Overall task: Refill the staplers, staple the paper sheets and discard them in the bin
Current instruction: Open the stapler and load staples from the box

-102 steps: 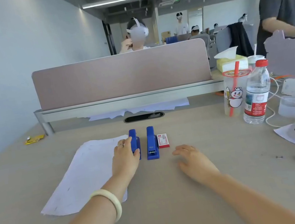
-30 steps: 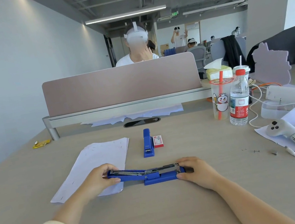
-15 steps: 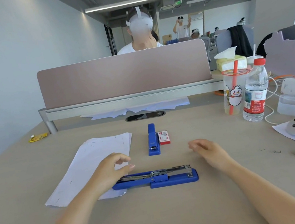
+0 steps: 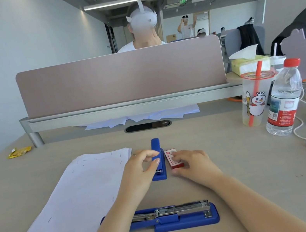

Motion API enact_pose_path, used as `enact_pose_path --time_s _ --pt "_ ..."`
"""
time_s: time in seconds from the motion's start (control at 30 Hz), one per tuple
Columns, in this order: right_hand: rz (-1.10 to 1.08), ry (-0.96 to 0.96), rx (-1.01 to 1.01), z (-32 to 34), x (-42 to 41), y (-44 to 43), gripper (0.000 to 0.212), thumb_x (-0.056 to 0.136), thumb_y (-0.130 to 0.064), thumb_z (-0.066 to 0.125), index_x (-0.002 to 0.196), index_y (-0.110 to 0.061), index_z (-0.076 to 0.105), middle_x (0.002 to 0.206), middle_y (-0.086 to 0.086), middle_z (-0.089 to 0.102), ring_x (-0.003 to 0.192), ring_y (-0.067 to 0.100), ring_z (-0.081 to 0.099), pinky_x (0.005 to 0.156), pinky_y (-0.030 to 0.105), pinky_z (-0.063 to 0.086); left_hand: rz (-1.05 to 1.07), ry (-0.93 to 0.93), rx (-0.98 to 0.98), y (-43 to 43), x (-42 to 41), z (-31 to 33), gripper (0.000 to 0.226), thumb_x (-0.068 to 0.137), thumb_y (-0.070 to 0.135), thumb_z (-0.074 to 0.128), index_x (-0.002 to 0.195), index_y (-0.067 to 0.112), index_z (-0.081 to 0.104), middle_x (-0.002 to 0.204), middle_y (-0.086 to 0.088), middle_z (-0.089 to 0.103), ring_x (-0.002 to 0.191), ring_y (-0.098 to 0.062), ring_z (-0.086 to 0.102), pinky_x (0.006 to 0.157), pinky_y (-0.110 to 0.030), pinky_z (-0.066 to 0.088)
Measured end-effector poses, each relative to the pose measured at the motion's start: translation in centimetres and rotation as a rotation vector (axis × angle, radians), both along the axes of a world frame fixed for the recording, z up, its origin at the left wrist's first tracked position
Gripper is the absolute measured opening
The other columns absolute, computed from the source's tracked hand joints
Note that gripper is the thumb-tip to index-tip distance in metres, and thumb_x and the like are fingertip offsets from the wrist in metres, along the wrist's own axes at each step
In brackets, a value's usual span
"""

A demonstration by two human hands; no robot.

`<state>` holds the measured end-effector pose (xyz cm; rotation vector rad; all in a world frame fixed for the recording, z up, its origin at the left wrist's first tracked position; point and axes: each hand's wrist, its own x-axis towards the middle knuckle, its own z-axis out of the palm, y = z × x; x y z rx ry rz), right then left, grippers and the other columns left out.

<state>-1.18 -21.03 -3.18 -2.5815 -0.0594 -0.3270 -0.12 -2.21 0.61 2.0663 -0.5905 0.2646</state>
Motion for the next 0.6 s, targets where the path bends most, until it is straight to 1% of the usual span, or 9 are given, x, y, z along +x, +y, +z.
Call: enact_pose_path --time_s 0.07,0.1,0.17,0.27,0.33,0.43,0.5,0.53,0.6 --pt "-0.049 0.007 0.075 0.4 -1.0 -0.4 0.044 0.070 -0.049 0.070 0.101 -0.017 0.066 0.114 -0.004 0.065 0.105 0.016 0.058 0.093 0.032 0.046 -0.005 -0.007 0.011 0.1 -0.2 -0.3 0.017 0.086 0.015 0.059 0.096 0.027 0.065 0.097 0.018 0.060 0.097 0.002 0.055 0.078 0.001 0.035" --pt "-0.066 0.011 0.093 0.5 -1.5 -0.6 0.042 0.069 -0.047 0.072 0.094 -0.015 0.065 0.107 -0.002 0.065 0.100 0.017 0.058 0.087 0.032 0.048 -0.007 -0.007 0.023 0.2 -0.4 -0.5 0.016 0.086 0.014 0.059 0.096 0.026 0.065 0.096 0.018 0.059 0.097 0.000 0.056 0.079 -0.003 0.036" --pt "-0.079 0.006 0.103 0.4 -2.5 -0.9 0.033 0.070 -0.039 0.074 0.086 -0.012 0.063 0.102 0.000 0.065 0.097 0.018 0.058 0.082 0.031 0.047 -0.009 -0.002 0.042 0.3 -0.8 -0.7 0.015 0.086 0.015 0.059 0.096 0.023 0.067 0.095 0.017 0.059 0.097 -0.003 0.056 0.080 -0.006 0.035" --pt "-0.015 0.011 0.177 0.1 -4.1 -1.6 0.014 0.075 -0.020 0.068 0.089 -0.021 0.064 0.106 -0.002 0.064 0.100 0.013 0.057 0.080 0.020 0.043 -0.008 -0.003 0.051 0.2 -1.4 -0.6 0.015 0.087 0.016 0.059 0.097 0.022 0.067 0.095 0.015 0.060 0.095 0.000 0.055 0.078 -0.001 0.034" --pt "0.049 0.075 0.275 0.2 -5.3 -2.3 0.031 0.076 -0.005 0.058 0.094 -0.028 0.064 0.110 -0.006 0.063 0.103 0.010 0.057 0.084 0.016 0.044 -0.033 0.002 0.096 0.0 -1.9 -0.7 0.015 0.087 0.018 0.059 0.099 0.023 0.066 0.096 0.016 0.059 0.093 0.004 0.054 0.075 0.004 0.033" --pt "0.115 0.136 0.416 0.2 -6.6 -3.1 0.045 0.073 0.008 0.049 0.096 -0.026 0.066 0.112 -0.008 0.065 0.106 0.011 0.061 0.094 0.031 0.050 -0.093 0.004 0.228 -0.6 -2.5 -1.0 0.018 0.086 0.024 0.059 0.103 0.026 0.066 0.102 0.013 0.061 0.096 0.000 0.056 0.078 -0.004 0.037" --pt "0.123 0.133 0.472 0.5 -7.1 -3.2 0.042 0.075 0.007 0.055 0.102 -0.023 0.066 0.114 -0.008 0.064 0.107 0.012 0.061 0.098 0.034 0.048 -0.101 0.006 0.306 -1.0 -2.6 -1.2 0.023 0.086 0.026 0.060 0.108 0.026 0.065 0.108 0.011 0.062 0.100 -0.003 0.056 0.084 -0.013 0.040" --pt "0.100 0.108 0.445 0.5 -7.1 -3.1 0.039 0.075 -0.001 0.064 0.106 -0.024 0.065 0.118 -0.009 0.060 0.110 0.011 0.058 0.100 0.032 0.046 -0.101 0.008 0.336 -1.1 -2.6 -1.2 0.025 0.086 0.027 0.060 0.111 0.025 0.064 0.111 0.009 0.062 0.102 -0.005 0.055 0.085 -0.016 0.040" --pt "-0.006 0.066 0.271 0.3 -6.9 -3.1 0.046 0.070 -0.025 0.076 0.113 -0.032 0.060 0.120 -0.011 0.048 0.114 0.009 0.048 0.103 0.030 0.039 -0.100 0.010 0.388 -1.5 -2.5 -1.2 0.030 0.087 0.028 0.059 0.116 0.024 0.061 0.116 0.007 0.060 0.106 -0.007 0.054 0.083 -0.016 0.036"
